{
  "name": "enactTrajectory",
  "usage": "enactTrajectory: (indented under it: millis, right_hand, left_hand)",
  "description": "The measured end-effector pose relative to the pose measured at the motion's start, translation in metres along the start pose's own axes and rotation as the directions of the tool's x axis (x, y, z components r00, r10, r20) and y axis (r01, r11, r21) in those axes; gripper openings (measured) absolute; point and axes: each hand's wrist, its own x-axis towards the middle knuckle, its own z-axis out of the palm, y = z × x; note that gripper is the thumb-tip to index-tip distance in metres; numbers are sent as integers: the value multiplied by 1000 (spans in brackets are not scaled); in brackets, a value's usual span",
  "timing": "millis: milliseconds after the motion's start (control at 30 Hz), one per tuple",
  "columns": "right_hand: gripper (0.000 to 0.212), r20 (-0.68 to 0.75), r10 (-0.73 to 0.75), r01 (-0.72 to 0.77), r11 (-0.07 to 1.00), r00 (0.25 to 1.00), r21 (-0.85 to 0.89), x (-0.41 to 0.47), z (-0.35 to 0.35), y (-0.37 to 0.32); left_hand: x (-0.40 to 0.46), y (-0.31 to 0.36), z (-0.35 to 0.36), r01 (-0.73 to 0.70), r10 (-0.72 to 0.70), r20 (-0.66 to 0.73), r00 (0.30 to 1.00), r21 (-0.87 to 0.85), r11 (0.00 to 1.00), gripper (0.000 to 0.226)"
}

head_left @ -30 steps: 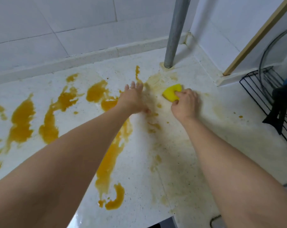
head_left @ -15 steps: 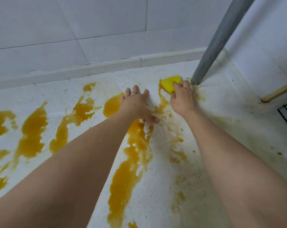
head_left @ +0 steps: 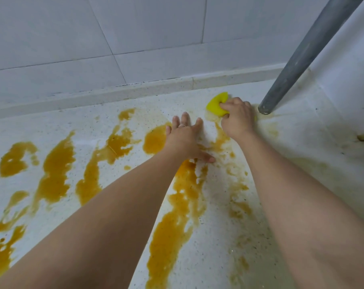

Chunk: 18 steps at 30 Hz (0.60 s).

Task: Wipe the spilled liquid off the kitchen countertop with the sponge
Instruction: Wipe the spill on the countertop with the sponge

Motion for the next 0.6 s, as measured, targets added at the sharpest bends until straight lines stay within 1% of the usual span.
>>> enactTrajectory:
  millis: [67, 167, 267, 333, 400, 467, 533, 567, 600]
  right_hand:
    - [38, -4, -50, 51, 995, 999, 88, -10, 5, -4]
    - [28, -66, -41, 56, 969, 997, 241, -35, 11, -7]
    - [18, -101, -23, 53, 951, 995, 305, -68, 12, -7]
    - [14, -67, -35, 55, 943, 997, 327, -88, 12, -8]
    - [16, -45, -27, 40, 951, 999, 308, -95, 7, -5]
    - [25, -100, 33, -7, 969, 994, 245, -87, 0, 10]
    - [35, -157, 121, -96, 983, 980, 156, -76, -8, 24]
    - [37, -157, 138, -120, 985, 978, 120, -75, -7, 25]
    - [36, -137, 121, -105, 988, 983, 114, -78, -4, 22]
  left_hand:
    - [0, 0, 0, 4, -4, 0, 1000, 10, 1000, 121]
    - [0, -1, -3, 5, -5, 5, 1000, 25, 1000, 121]
    - [-3, 1, -5, -13, 12, 14, 1000, 41, 999, 121]
    - [-6, 0, -6, -8, 6, 24, 1000, 54, 998, 125]
    - [-9, 0, -6, -16, 14, 32, 999, 65, 998, 126]
    - [-9, -1, -6, -31, 28, 35, 999, 64, 997, 125]
    - [-9, -2, -7, -33, 31, 28, 999, 62, 998, 124]
    - [-8, -2, -7, -34, 32, 23, 999, 59, 998, 124]
    - [-8, -2, -6, -34, 32, 23, 999, 61, 998, 125]
